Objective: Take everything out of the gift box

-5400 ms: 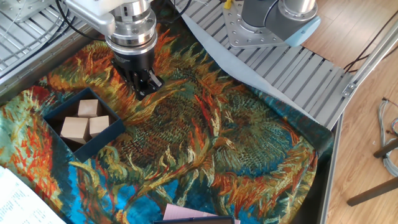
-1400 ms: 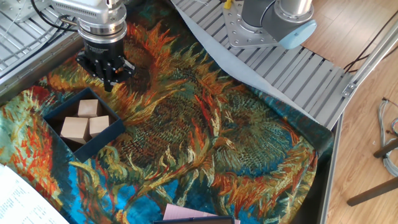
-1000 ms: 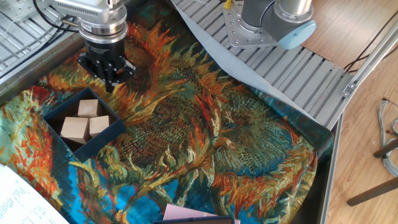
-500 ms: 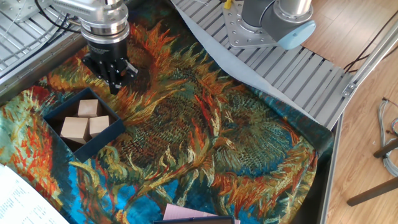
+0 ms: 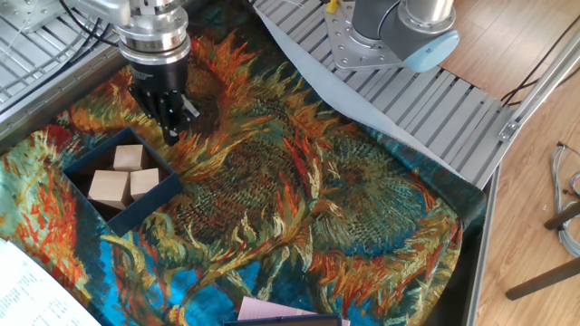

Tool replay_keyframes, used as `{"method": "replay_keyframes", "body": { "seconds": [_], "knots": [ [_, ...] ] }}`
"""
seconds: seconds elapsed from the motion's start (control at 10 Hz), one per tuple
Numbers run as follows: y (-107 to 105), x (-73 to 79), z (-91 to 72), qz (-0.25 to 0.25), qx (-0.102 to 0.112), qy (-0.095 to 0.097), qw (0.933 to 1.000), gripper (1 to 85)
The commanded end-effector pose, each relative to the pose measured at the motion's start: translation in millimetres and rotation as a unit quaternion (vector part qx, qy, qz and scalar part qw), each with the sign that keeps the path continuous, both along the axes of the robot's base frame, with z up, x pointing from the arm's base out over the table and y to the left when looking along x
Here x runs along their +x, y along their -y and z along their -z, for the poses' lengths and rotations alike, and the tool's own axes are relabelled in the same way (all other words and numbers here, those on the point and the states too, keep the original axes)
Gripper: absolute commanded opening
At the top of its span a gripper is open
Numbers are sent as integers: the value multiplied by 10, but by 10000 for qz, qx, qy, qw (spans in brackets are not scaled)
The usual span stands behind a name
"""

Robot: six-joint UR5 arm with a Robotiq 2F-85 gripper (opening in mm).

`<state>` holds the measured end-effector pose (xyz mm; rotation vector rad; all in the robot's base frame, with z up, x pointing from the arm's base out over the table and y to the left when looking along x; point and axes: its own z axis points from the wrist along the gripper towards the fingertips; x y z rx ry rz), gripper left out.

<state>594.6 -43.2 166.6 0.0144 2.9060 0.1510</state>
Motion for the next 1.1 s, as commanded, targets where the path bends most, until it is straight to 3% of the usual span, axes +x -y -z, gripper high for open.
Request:
{"method": "replay_keyframes", "body": {
  "seconds": [0.0, 0.1, 0.2, 0.3, 0.5, 0.7, 0.9, 1.0],
  "knots": [
    [1, -231, 6, -71, 56, -451, 9989, 37],
    [152, -401, 41, -775, -286, -740, 9938, 90],
    [214, -523, 52, -1108, -424, -952, 9884, 90],
    [282, -583, 56, -1429, -550, -1031, 9828, 100],
    [436, -571, 132, -2084, -671, -882, 9717, 197],
    [718, -526, 235, -2554, -936, -756, 9593, 200],
    [959, -443, 300, -2994, -970, -625, 9471, 323],
    [1049, -407, 295, -3073, -983, -612, 9446, 340]
  ]
}}
